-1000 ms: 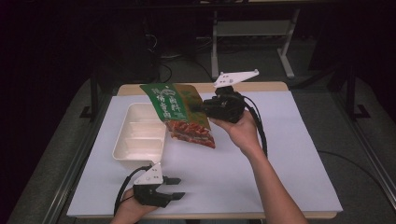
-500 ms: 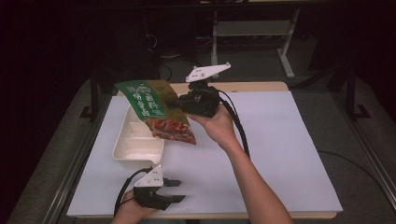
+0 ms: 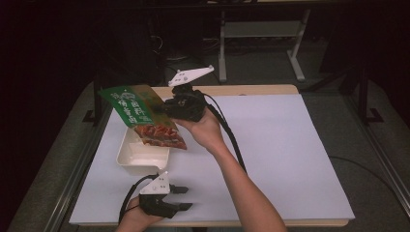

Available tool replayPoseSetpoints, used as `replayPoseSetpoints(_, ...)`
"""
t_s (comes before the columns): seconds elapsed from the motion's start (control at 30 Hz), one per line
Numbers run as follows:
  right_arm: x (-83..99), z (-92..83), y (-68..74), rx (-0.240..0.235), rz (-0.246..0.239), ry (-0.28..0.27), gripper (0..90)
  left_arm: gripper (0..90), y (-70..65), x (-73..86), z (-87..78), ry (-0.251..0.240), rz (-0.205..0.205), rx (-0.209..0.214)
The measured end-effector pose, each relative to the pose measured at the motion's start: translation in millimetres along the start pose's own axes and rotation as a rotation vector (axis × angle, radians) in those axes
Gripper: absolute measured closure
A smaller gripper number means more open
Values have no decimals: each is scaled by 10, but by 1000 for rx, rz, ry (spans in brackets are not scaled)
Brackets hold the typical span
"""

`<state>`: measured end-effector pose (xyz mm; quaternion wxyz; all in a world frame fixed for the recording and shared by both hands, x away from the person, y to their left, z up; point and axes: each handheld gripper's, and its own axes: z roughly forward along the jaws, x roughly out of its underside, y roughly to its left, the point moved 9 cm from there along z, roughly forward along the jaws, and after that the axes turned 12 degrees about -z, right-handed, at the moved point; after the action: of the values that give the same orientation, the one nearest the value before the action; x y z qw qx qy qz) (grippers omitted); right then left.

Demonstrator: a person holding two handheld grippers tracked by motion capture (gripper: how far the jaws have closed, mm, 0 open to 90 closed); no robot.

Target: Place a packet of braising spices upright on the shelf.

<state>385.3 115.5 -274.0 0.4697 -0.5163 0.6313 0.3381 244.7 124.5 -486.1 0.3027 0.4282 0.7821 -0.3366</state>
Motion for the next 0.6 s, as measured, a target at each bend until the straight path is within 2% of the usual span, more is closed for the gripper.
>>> replayPoseSetpoints(0.23, 20, 235, 46, -23, 2, 6, 897, 460, -1, -1, 11, 1, 4, -2)
replayPoseSetpoints(0.6, 158, 586, 55, -46, 25, 37, 897, 449, -2, -5, 4, 0, 15, -9)
